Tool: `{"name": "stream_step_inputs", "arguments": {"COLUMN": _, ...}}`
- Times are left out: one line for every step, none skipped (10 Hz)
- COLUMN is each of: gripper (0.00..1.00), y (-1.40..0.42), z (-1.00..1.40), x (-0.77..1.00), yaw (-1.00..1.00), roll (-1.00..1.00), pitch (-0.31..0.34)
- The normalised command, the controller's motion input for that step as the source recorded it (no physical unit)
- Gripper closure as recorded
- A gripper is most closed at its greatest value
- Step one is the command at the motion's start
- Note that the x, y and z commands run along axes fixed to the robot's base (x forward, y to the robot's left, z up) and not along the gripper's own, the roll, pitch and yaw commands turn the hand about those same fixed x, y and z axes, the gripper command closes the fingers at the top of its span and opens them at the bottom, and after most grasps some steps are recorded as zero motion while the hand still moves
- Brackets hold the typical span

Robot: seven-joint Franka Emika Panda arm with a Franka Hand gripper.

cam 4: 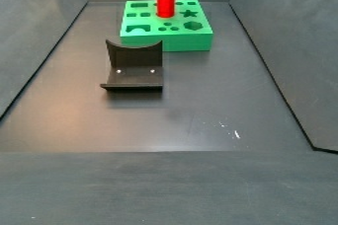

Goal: Insert the round object.

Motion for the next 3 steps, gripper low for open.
{"name": "stream_step_inputs", "arguments": {"gripper": 1.0, "y": 0.0, "z": -0.1, "x": 0.0, "yaw": 0.0, "roll": 0.0, "pitch": -0.086}}
{"name": "stream_step_inputs", "arguments": {"gripper": 1.0, "y": 0.01, "z": -0.05, "x": 0.0, "yaw": 0.0, "roll": -0.03, "pitch": -0.076}}
{"name": "stream_step_inputs", "arguments": {"gripper": 1.0, "y": 0.0, "z": 0.0, "x": 0.0, "yaw": 0.0, "roll": 0.0, "pitch": 0.0}}
